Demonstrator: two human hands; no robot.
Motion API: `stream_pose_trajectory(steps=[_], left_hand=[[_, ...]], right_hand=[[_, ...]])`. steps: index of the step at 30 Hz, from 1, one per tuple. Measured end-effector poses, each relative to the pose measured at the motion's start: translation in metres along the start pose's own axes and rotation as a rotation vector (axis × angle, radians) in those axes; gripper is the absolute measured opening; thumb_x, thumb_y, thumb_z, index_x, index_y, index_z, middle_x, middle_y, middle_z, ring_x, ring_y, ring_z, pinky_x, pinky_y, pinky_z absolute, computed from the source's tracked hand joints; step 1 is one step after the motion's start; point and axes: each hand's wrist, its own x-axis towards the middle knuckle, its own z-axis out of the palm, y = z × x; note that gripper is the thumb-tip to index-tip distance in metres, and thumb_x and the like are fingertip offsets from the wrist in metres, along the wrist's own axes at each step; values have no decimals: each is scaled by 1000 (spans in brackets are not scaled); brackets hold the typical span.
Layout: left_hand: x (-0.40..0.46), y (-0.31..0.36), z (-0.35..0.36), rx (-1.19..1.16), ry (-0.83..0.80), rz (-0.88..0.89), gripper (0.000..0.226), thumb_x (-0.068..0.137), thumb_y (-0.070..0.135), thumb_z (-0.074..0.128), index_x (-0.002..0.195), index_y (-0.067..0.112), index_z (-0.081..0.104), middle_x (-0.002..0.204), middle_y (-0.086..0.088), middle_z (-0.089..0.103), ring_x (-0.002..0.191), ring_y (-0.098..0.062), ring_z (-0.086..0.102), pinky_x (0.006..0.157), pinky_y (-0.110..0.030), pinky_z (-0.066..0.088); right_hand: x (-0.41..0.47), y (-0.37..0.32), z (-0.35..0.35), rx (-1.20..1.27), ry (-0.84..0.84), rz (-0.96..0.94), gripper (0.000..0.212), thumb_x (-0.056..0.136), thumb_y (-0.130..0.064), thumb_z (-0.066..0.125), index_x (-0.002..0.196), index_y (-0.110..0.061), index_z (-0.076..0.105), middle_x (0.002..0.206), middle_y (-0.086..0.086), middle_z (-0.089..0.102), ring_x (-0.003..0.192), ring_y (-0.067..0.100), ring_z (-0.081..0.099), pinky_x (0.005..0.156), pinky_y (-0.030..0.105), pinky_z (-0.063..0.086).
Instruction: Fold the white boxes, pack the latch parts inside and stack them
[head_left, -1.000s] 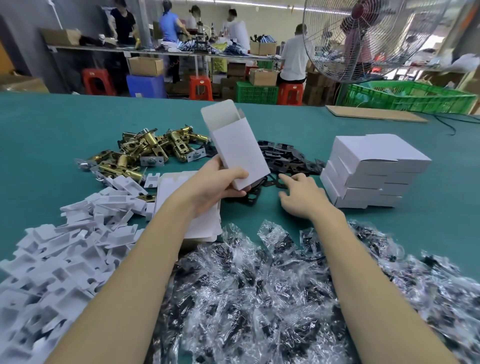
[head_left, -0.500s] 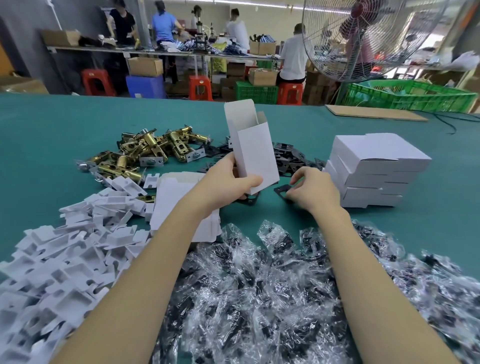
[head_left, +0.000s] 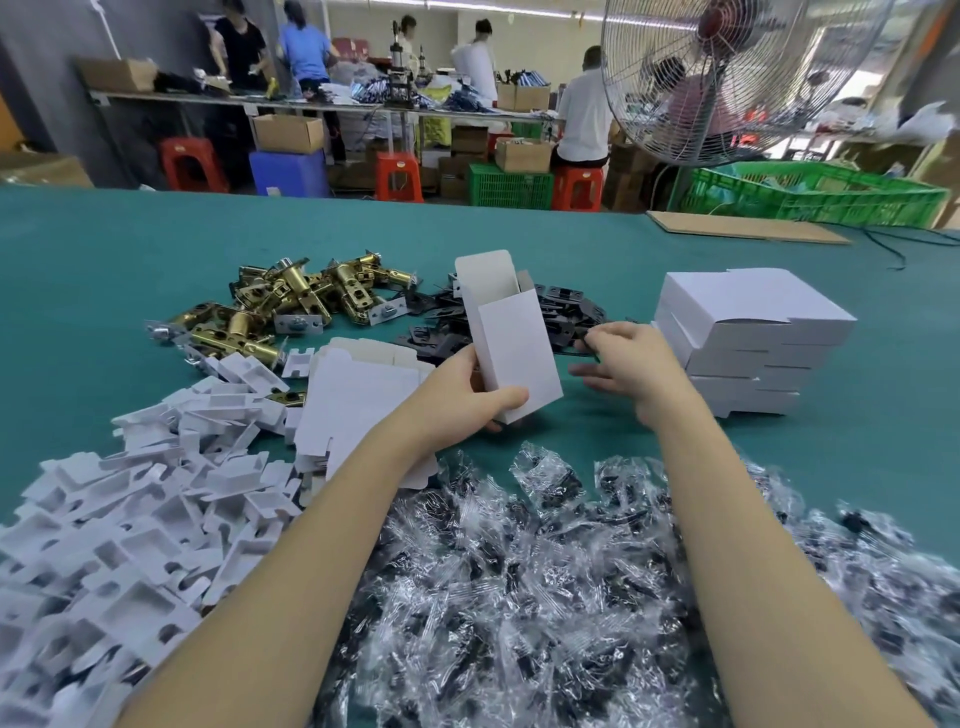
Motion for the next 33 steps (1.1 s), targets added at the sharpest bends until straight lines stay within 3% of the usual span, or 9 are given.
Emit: stream_pose_trajectory(steps=[2, 4, 8, 12, 16, 20, 26, 31, 33], left_hand=[[0, -1, 0, 10, -15, 7, 49, 92, 16, 73, 133, 27, 48, 115, 14, 66, 91, -5, 70, 67, -22, 59], [0, -1, 1, 18, -34, 13, 48, 92, 15, 73, 133, 27, 49, 115, 13, 67, 87, -3, 71, 66, -21, 58], [0, -4, 1, 42, -51, 20, 47, 92, 16, 73, 132, 27, 50, 115, 11, 67, 84, 0, 70, 64, -18, 56], [1, -5, 1, 35, -65, 29, 44, 92, 16, 72, 125, 34, 50, 115, 12, 67, 84, 3, 69, 64, -18, 55], [0, -5, -1, 49, -120, 29, 43, 90, 18, 74, 121, 40, 53, 114, 9, 71, 89, -4, 71, 65, -20, 56], [-5, 3, -5, 66, -193, 33, 44, 90, 23, 73, 125, 43, 55, 113, 18, 73, 95, -1, 70, 65, -17, 53], [-10, 7, -7, 86, -274, 9, 50, 91, 26, 73, 137, 33, 55, 123, 15, 71, 97, 2, 69, 64, -15, 49], [-9, 7, -7, 105, -294, -7, 50, 95, 17, 71, 140, 29, 53, 123, 10, 72, 97, 2, 69, 63, -10, 48], [-9, 8, -6, 121, -301, -7, 48, 95, 18, 70, 139, 29, 55, 123, 10, 72, 98, -3, 69, 63, -12, 47]], right_hand=[[-6, -11, -5, 398, -144, 90, 23, 103, -9, 51, 122, -5, 63, 106, 11, 76, 73, 19, 77, 55, 23, 58], [-12, -19, -12, 646, -264, 125, 26, 106, -17, 49, 124, -2, 61, 109, 17, 76, 77, 22, 77, 56, 22, 59], [-22, -34, -22, 709, -370, 74, 33, 108, -36, 48, 114, -5, 58, 119, 24, 72, 87, 25, 76, 59, 21, 60], [-28, -49, -22, 473, -292, -67, 25, 111, -23, 43, 119, -6, 58, 108, 17, 74, 72, 17, 75, 54, 17, 56], [-37, -64, -22, 115, -230, -321, 21, 111, -22, 44, 117, -16, 63, 114, 10, 66, 76, 22, 76, 63, 24, 59], [-49, -80, -18, -28, -233, -506, 17, 108, -21, 49, 116, -19, 64, 102, 9, 73, 75, 25, 77, 56, 25, 57], [-47, -73, -14, -563, -54, -590, 13, 102, -28, 59, 108, -28, 71, 98, -4, 68, 76, 9, 61, 72, 27, 47], [-46, -74, -25, -734, -161, -508, 14, 102, -34, 58, 105, -30, 71, 91, -13, 68, 86, 14, 60, 63, 17, 40], [-47, -74, -28, -739, -240, -467, 12, 101, -33, 58, 96, -31, 69, 83, -14, 66, 76, 12, 58, 62, 22, 41]])
